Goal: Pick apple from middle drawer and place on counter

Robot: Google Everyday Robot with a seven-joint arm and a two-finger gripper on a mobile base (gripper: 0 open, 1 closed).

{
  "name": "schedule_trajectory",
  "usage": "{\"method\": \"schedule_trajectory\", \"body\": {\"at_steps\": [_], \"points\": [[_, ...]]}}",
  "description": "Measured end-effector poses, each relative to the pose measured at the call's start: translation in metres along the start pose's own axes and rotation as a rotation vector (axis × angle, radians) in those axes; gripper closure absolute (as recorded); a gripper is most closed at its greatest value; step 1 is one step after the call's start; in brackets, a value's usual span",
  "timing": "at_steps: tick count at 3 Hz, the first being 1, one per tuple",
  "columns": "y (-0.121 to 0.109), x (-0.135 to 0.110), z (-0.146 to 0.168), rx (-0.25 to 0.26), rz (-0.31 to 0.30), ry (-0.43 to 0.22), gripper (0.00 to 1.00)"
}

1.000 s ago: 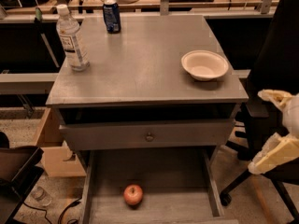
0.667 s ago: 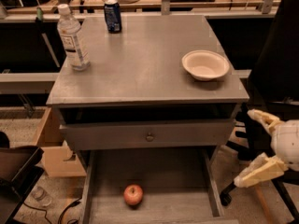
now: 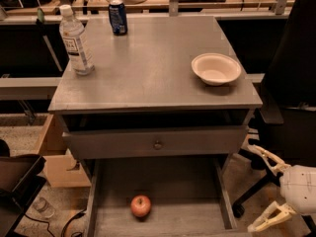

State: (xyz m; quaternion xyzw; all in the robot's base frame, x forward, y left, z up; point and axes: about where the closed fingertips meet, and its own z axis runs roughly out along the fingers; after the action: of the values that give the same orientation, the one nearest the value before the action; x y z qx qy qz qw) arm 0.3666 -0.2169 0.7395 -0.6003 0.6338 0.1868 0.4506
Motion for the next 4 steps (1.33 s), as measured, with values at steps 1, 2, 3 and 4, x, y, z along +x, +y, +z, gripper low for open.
{"method": "schedule_trajectory", "body": {"at_steps": [1,2,3,4], "points": [[-0.002,-0.003,0.0,0.003,-0.04,0.003,0.0],[-0.003,-0.004,0.005,0.001,-0.036,0.01,0.0],[0.007,0.025,0.075,-0.065,0.064,-0.015,0.0],[0.011,0.05,0.137,-0.097,0.129,-0.069,0.0]]}}
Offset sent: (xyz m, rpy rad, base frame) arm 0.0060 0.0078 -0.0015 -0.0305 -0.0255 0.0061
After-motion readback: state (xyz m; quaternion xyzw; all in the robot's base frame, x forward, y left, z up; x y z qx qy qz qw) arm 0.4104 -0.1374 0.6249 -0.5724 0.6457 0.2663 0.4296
